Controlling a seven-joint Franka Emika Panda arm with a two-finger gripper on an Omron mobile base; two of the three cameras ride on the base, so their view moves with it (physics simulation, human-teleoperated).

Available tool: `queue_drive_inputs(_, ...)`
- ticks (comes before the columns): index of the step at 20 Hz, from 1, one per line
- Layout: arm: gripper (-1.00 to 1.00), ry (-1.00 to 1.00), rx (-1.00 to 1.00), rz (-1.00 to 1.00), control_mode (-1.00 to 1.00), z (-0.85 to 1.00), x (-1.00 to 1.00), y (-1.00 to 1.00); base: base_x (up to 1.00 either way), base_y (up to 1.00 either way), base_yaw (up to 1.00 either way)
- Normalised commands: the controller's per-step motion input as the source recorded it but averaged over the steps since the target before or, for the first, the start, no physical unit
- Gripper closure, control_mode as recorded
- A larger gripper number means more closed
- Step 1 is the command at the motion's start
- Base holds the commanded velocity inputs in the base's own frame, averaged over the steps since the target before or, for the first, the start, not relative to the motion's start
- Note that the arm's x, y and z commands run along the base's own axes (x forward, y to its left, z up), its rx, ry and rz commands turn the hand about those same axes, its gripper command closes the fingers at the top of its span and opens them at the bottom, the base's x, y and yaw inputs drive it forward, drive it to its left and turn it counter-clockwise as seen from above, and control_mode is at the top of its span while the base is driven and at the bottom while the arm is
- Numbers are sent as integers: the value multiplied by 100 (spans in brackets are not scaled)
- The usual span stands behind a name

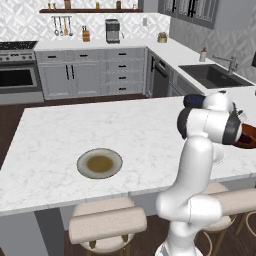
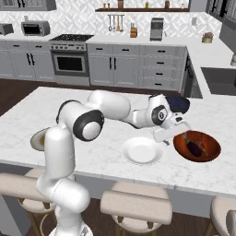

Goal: Pick the chicken drumstick and eggplant from their plates and place them in the bowl. Then put the bowl in the fridge.

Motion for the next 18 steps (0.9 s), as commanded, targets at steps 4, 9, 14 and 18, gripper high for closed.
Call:
queue_drive_inputs(4, -100, 1, -4, 0, -100, -26, 29, 1, 0, 0, 0)
queue_drive_inputs(9, -100, 5, 0, 0, -100, -19, 33, -19, 0, 0, 0)
queue_drive_inputs(14, -100, 0, 0, 0, -100, -14, 6, -24, 0, 0, 0)
queue_drive_inputs(18, -100, 0, 0, 0, -100, -22, 0, -11, 0, 0, 0)
